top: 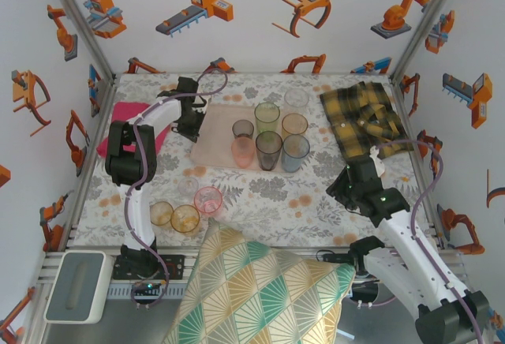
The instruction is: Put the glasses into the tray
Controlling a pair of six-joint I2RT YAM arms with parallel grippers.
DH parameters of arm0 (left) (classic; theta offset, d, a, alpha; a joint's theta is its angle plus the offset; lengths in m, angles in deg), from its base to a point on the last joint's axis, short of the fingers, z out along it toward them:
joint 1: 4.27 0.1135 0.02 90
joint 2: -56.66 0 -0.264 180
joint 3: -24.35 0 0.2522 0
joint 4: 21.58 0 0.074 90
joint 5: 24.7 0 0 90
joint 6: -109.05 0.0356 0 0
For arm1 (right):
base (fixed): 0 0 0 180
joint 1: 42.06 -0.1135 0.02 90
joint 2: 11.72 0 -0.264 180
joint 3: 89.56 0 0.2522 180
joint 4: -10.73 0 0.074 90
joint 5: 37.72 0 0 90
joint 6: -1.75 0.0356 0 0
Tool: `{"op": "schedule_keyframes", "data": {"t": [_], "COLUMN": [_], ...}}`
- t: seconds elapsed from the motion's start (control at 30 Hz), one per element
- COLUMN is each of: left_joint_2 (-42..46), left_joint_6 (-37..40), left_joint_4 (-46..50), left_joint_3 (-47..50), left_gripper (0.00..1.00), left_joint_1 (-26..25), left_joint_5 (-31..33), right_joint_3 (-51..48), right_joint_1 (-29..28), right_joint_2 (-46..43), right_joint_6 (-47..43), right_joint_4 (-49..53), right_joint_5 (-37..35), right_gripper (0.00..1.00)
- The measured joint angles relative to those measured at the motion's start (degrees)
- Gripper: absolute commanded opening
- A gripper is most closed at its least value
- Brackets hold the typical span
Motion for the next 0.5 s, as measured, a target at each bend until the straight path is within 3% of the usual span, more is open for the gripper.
{"op": "schedule_keyframes", "data": {"t": [0.5], "left_joint_2": [0.0], "left_joint_6": [0.0], "left_joint_4": [0.24], "left_joint_3": [-0.22], "left_gripper": [0.11], "left_joint_1": [0.0], "left_joint_5": [0.07], "right_joint_3": [-0.02], "right_joint_1": [0.0], "right_joint_2": [-0.09], "right_joint_6": [0.15], "right_joint_4": [0.0], "right_joint_5": [0.0], "right_gripper": [0.42]}}
